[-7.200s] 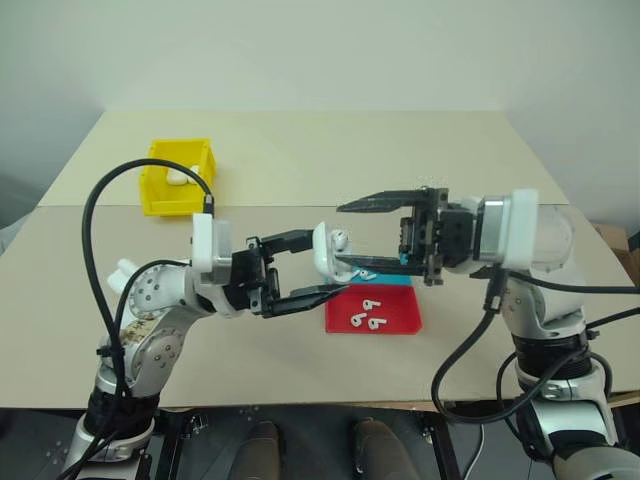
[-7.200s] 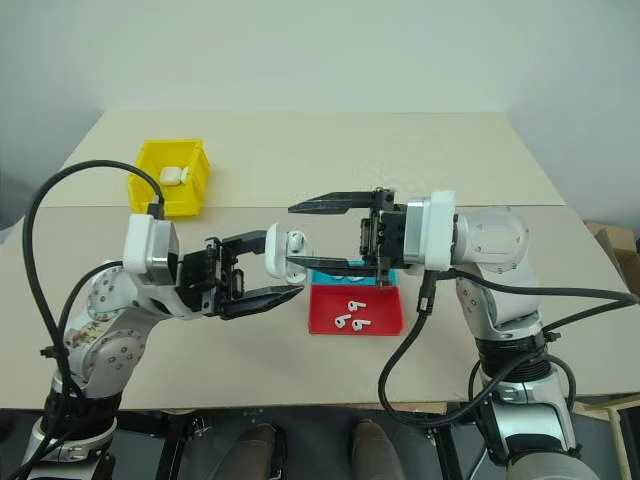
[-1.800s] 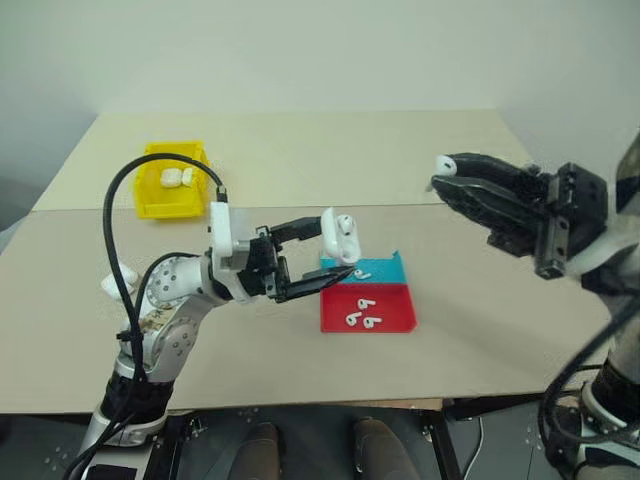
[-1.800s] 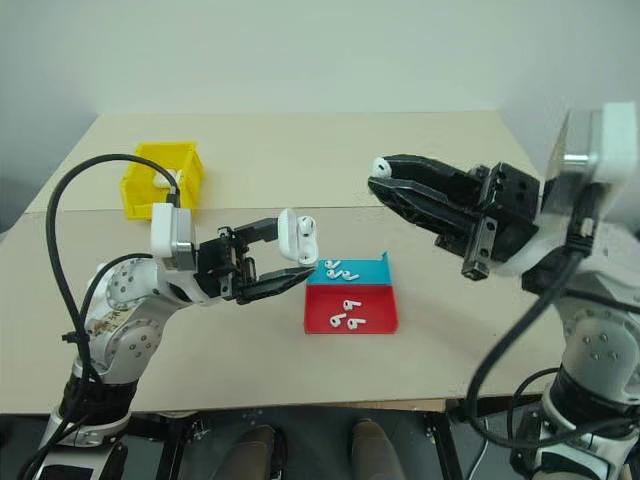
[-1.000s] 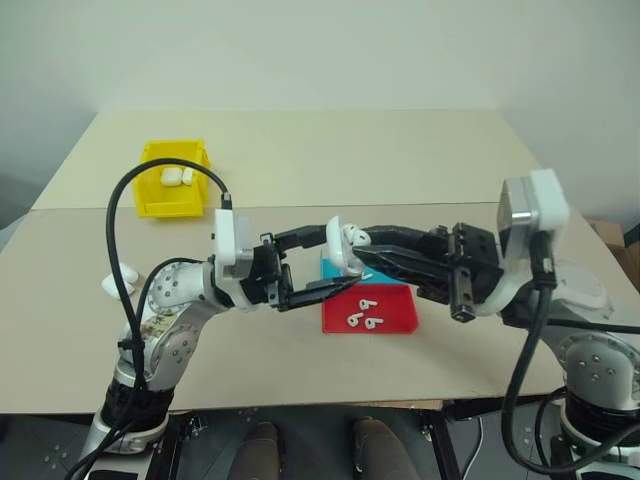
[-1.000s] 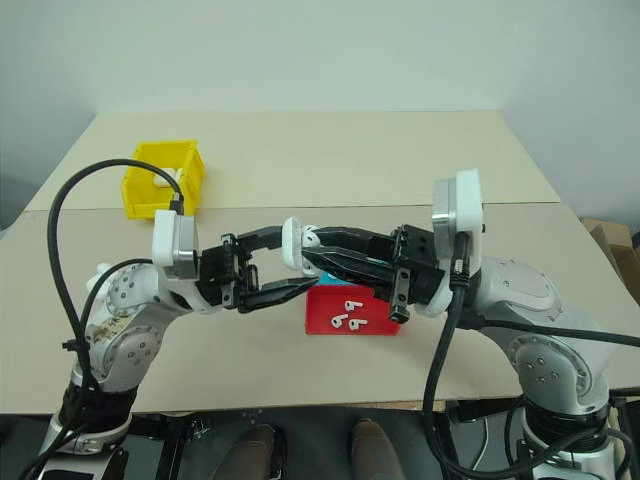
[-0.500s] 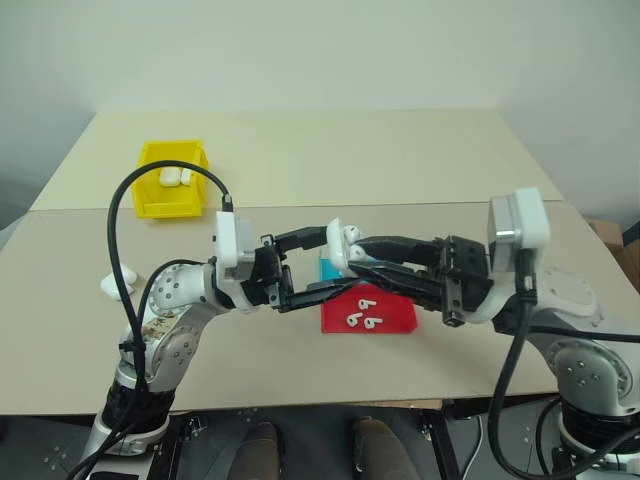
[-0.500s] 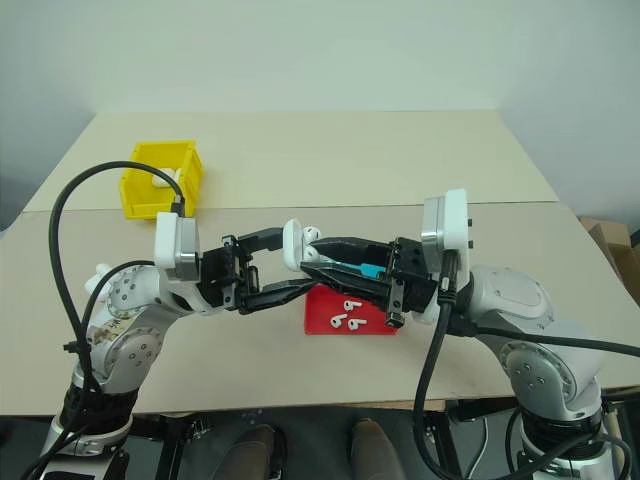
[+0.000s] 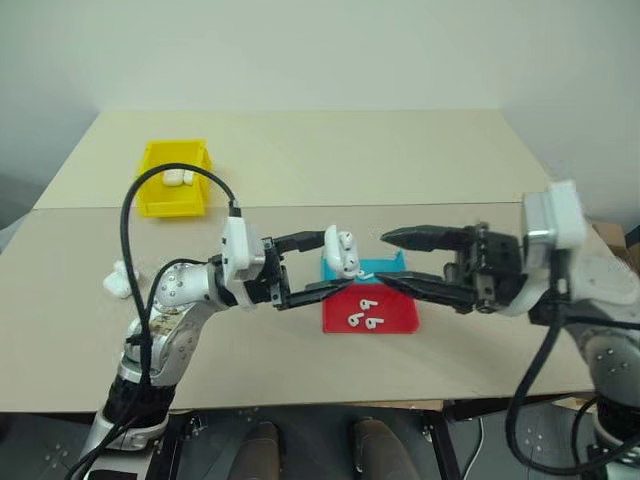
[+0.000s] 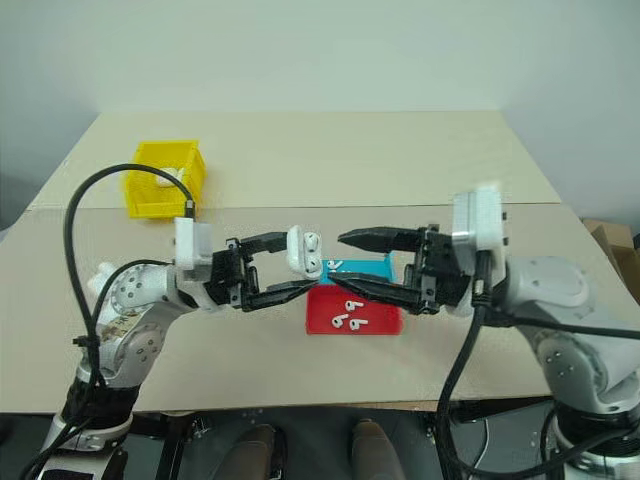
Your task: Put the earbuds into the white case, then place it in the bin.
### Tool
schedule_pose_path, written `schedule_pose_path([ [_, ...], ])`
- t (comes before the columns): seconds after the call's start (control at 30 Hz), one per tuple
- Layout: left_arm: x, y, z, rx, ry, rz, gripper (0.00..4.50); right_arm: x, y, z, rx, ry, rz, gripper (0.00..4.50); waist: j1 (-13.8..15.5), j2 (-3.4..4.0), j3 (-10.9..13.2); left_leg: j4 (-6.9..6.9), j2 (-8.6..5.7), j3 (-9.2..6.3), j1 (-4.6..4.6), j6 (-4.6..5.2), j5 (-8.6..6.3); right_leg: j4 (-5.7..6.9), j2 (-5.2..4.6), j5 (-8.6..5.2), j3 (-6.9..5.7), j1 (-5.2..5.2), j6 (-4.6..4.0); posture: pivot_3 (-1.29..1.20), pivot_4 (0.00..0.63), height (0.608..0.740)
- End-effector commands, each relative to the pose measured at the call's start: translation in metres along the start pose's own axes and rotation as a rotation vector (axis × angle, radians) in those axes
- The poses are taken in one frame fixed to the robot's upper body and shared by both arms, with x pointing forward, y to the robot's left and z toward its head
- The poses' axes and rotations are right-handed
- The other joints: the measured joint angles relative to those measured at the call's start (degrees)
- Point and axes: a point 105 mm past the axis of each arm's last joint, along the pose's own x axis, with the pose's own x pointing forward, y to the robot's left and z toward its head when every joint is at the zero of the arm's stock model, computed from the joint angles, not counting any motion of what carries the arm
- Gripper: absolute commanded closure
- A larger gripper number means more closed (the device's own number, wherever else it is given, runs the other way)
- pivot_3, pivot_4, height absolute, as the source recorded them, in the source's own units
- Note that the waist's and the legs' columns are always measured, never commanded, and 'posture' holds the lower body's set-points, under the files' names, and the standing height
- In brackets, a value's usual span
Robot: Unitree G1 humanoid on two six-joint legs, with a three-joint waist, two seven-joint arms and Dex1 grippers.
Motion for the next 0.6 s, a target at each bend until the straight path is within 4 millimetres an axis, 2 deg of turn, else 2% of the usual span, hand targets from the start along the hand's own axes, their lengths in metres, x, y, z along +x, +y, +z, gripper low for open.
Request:
schedule_pose_path([
  [0.03, 0.012, 0.003, 0.001, 0.074, 0.038, -0.011, 1.71, 0.006, -0.007, 0.013, -0.055, 0.047, 0.014, 2.83, 0.2, 0.0, 0.0, 0.0, 0.0, -0.03, 0.0, 0.0, 0.0, -0.02, 0.01, 0.01, -0.03, 0.02, -0.02, 0.0, 0.15, 0.74],
  [0.17, 0.022, 0.004, -0.003, 0.106, 0.058, -0.011, 1.71, 0.023, -0.009, 0.009, -0.199, 0.208, 0.046, 4.24, 0.4, 0.0, 0.0, -0.01, 0.01, -0.01, -0.09, 0.0, 0.0, -0.07, 0.0, 0.05, -0.02, -0.04, -0.11, 0.0, 0.15, 0.74],
  [0.2, 0.023, 0.003, -0.003, 0.106, 0.057, -0.012, 1.71, 0.026, -0.009, 0.006, -0.235, 0.251, 0.055, 4.48, 0.5, 0.0, 0.0, -0.01, 0.01, 0.0, -0.13, 0.0, 0.0, -0.07, -0.01, 0.07, -0.01, -0.1, -0.14, 0.0, 0.15, 0.74],
  [0.3, 0.026, 0.003, -0.003, 0.109, 0.071, -0.008, 1.71, 0.032, -0.01, -0.007, -0.341, 0.361, 0.065, 4.48, 0.7, 0.0, 0.0, -0.01, 0.01, 0.0, -0.22, 0.01, -0.01, -0.12, -0.03, 0.06, -0.03, -0.15, -0.13, 0.0, 0.15, 0.74],
  [0.6, 0.028, -0.002, -0.006, 0.126, 0.085, 0.015, 1.71, 0.04, -0.007, -0.027, -0.455, 0.448, 0.124, 4.48, 0.9, 0.0, 0.0, -0.01, 0.0, 0.01, -0.2, 0.02, -0.02, -0.08, -0.04, 0.06, -0.03, -0.14, -0.13, 0.0, 0.15, 0.74],
])
